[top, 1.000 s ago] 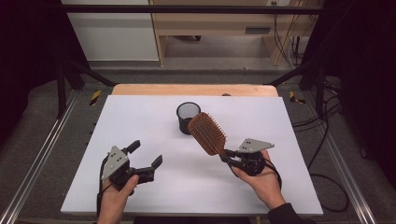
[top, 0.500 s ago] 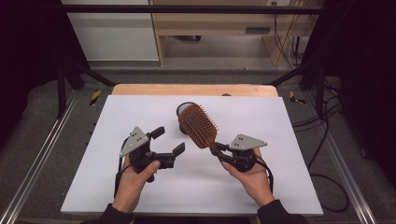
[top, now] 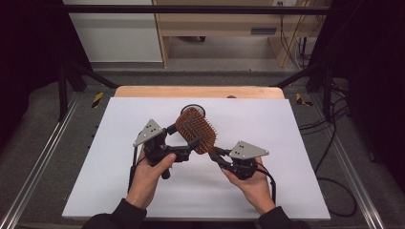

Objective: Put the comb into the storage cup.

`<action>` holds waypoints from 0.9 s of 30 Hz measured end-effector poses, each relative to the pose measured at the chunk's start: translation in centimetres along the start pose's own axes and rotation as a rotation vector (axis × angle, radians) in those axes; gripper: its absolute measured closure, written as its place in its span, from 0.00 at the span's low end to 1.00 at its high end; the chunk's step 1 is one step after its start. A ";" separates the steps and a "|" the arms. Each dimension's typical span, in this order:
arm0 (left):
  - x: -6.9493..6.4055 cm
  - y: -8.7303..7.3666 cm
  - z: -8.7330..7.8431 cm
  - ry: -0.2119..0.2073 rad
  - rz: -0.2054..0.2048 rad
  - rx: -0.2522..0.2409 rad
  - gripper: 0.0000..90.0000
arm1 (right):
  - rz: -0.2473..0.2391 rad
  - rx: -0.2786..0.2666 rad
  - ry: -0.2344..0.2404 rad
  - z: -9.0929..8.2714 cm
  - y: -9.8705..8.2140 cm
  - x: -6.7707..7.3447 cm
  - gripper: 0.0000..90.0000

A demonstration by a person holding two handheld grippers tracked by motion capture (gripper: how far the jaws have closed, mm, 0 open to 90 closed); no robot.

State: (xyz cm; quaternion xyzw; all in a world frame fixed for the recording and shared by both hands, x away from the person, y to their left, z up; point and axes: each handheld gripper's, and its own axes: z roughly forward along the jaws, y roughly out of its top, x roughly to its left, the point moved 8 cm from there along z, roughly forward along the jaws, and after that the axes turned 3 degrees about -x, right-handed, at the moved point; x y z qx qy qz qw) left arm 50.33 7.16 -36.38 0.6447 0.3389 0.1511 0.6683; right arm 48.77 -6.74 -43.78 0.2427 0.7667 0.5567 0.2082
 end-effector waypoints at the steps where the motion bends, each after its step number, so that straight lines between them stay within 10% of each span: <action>1: 0.0 0.1 0.1 0.003 -0.007 -0.005 0.07 | 0.000 0.000 0.000 0.0 0.0 0.0 0.81; 17: 0.9 0.5 0.5 0.021 -0.153 -0.038 0.28 | -0.025 0.000 -0.007 0.5 -0.2 0.7 0.81; 27: 0.9 0.3 0.6 0.034 -0.175 -0.027 0.41 | -0.026 -0.009 -0.004 0.6 -0.1 0.9 0.81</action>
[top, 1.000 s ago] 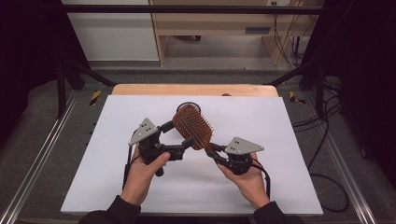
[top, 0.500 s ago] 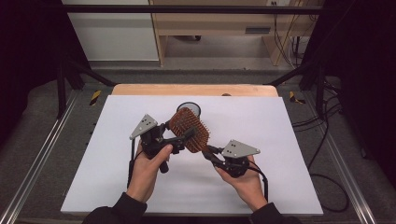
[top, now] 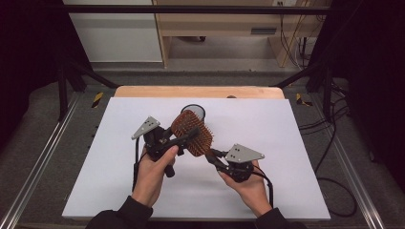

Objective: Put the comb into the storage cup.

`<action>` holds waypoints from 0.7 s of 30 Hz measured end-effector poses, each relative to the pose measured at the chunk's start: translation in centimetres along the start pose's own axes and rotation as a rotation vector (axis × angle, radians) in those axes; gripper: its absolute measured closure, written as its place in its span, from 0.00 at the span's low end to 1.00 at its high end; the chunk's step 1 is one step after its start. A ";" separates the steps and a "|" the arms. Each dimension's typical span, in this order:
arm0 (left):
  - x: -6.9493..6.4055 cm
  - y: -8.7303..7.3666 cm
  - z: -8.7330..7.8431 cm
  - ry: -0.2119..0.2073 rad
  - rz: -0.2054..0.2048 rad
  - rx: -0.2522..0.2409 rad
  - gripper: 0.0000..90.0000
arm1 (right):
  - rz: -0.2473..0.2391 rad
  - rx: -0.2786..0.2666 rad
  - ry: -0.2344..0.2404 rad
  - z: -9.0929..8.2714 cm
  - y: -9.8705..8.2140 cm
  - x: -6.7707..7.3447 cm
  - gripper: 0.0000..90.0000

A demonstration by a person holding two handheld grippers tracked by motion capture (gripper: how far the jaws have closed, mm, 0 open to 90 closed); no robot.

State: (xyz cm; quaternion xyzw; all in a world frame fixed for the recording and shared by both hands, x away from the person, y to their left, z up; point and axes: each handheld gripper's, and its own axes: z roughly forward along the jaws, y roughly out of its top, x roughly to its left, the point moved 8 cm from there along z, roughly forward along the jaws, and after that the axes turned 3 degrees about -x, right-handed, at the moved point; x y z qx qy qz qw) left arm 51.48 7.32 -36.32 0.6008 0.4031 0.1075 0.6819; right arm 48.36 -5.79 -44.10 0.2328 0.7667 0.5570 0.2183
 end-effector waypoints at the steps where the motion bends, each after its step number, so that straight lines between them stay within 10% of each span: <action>1: 0.0 0.0 0.0 0.000 0.000 0.000 0.42 | 0.000 0.000 0.000 0.0 0.0 0.0 0.81; 6: 0.2 0.1 -0.1 0.003 -0.051 0.002 0.50 | 0.006 0.010 -0.007 0.2 -0.1 0.2 0.81; 21: -0.5 0.0 0.3 0.014 -0.039 0.008 0.57 | 0.033 0.023 -0.009 0.7 -0.6 0.4 0.80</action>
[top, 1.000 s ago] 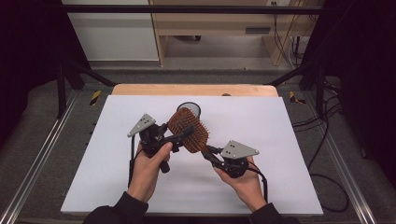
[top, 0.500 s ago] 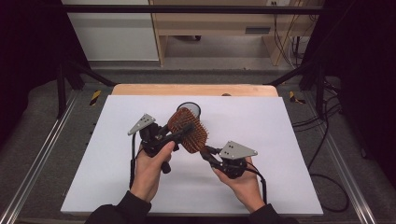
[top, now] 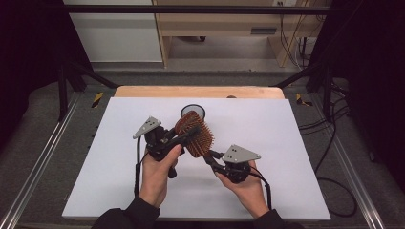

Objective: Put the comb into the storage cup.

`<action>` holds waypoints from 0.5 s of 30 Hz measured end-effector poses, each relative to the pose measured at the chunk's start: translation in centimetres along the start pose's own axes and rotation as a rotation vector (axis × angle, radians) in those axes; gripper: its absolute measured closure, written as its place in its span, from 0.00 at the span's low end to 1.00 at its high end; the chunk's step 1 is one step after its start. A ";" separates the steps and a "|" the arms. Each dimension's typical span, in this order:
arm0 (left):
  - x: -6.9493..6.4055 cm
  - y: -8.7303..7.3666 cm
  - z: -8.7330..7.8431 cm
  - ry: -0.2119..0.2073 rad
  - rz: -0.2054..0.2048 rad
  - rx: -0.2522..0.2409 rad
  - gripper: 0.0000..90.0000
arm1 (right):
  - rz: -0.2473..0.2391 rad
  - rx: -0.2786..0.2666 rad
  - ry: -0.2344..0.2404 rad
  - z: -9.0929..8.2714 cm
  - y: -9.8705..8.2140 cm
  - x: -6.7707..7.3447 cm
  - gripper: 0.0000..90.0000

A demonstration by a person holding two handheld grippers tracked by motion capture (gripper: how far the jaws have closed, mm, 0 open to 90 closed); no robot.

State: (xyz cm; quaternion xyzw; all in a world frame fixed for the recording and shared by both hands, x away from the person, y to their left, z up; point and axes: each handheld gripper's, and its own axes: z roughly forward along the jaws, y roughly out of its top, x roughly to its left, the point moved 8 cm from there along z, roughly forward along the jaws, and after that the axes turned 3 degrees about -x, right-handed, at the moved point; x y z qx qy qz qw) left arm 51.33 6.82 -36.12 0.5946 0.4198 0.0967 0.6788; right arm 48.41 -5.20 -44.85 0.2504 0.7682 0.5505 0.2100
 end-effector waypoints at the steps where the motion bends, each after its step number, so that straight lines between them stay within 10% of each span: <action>1: 0.0 0.0 0.0 -0.002 -0.005 -0.001 0.57 | 0.002 0.000 0.000 0.0 0.0 0.0 0.80; 15: -0.1 0.1 0.5 -0.015 -0.012 -0.010 0.57 | 0.040 -0.016 0.015 -0.1 0.1 -0.2 0.70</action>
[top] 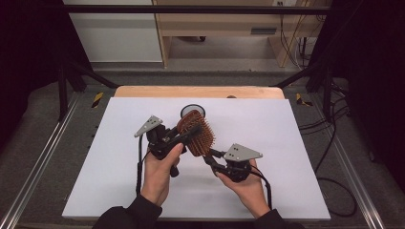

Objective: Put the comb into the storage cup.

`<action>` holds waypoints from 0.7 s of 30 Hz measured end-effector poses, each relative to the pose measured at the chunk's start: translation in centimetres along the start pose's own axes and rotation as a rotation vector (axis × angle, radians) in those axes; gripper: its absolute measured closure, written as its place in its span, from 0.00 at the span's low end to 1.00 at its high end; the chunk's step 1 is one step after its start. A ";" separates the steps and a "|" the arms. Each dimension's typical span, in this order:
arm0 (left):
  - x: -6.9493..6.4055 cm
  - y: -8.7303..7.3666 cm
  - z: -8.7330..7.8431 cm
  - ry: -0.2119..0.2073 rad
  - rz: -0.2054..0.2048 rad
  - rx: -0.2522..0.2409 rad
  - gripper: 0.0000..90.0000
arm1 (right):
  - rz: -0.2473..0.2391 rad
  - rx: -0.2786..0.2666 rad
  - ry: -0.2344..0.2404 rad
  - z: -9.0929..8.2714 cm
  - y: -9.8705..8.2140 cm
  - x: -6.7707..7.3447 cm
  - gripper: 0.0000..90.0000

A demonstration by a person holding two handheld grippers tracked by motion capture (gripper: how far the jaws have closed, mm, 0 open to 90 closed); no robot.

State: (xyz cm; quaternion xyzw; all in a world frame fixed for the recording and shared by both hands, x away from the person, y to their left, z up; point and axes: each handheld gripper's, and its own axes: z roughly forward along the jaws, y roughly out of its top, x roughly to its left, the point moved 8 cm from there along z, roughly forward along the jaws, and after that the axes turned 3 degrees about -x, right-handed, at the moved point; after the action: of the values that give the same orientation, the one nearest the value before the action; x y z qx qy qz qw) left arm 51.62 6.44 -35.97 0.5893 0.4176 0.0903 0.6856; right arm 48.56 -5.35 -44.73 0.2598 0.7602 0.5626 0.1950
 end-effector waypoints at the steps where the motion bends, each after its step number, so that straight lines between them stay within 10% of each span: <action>1: 0.0 0.0 0.0 0.003 0.000 -0.003 0.57 | 0.003 -0.001 0.002 0.0 0.0 0.0 0.69; 11: 0.6 1.0 -0.5 0.022 0.013 -0.035 0.57 | 0.041 0.012 -0.022 -0.4 -0.3 -0.7 0.37; 21: 1.2 2.6 -1.4 0.052 0.054 -0.074 0.57 | 0.042 0.032 -0.142 -1.8 -0.9 -2.8 0.14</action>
State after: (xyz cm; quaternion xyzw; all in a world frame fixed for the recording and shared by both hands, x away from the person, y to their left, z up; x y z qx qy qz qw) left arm 52.38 8.95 -34.14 0.5721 0.4158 0.1392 0.6931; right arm 49.56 -8.63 -45.06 0.3180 0.7479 0.5344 0.2322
